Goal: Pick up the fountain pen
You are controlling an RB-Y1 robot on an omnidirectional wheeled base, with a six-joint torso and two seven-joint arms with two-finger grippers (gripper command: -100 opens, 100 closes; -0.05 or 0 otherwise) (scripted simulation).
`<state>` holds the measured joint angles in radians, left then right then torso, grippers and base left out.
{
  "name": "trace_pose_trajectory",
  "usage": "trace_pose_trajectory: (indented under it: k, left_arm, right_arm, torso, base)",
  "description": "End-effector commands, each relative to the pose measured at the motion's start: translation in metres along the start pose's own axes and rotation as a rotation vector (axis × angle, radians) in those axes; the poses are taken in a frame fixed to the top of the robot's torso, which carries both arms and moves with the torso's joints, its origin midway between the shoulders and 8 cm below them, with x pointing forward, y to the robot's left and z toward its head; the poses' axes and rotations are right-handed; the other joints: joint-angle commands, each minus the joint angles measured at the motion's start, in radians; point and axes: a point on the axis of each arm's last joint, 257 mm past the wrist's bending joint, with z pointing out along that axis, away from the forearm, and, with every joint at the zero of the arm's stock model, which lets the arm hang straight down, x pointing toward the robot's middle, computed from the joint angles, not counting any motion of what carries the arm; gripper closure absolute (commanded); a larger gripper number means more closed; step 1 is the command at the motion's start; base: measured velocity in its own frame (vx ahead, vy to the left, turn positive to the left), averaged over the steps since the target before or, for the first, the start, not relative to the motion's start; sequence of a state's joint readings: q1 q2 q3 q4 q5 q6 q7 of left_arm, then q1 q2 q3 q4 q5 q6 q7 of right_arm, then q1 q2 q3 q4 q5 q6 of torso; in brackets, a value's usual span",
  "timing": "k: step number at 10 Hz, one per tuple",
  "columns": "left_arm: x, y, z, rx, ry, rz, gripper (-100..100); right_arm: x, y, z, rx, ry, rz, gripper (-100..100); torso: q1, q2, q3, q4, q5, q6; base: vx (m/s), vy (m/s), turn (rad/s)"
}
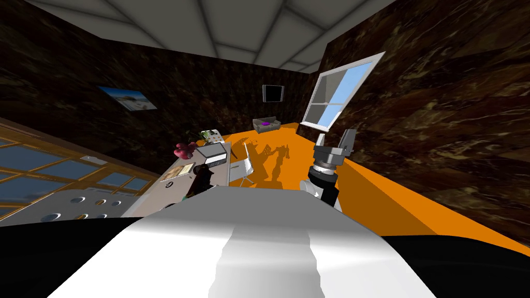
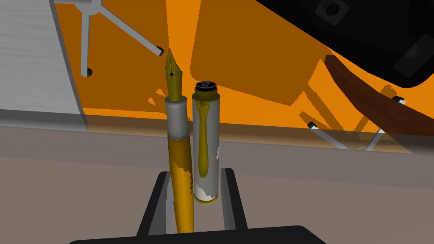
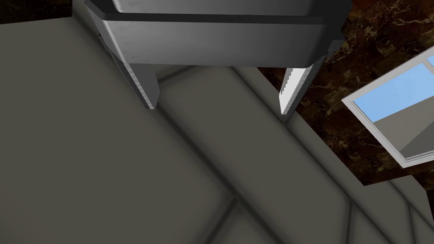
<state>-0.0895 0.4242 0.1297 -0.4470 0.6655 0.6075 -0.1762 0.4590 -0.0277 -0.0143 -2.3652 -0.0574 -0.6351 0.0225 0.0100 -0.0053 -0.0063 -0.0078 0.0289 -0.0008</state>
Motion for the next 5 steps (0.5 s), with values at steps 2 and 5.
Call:
trace_pose_trajectory:
  k: [2, 5]
  left_arm:
    - [0.0002, -0.0013, -0.0003, 0.003, 0.000, 0.000, 100]
    - [0.0033, 0.0083, 0.0009, -0.015, 0.010, -0.004, 100]
  right_arm:
    - [0.0000, 0.0000, 0.0000, 0.000, 0.000, 0.000, 0]
    - [0.0000, 0.0000, 0.0000, 0.000, 0.000, 0.000, 0]
  torso:
    - [0.000, 0.000, 0.000, -0.001, 0.000, -0.001]
    - [0.000, 0.000, 0.000, 0.000, 0.000, 0.000]
  base:
    - [0.000, 0.000, 0.000]
    - [-0.002, 0.000, -0.012]
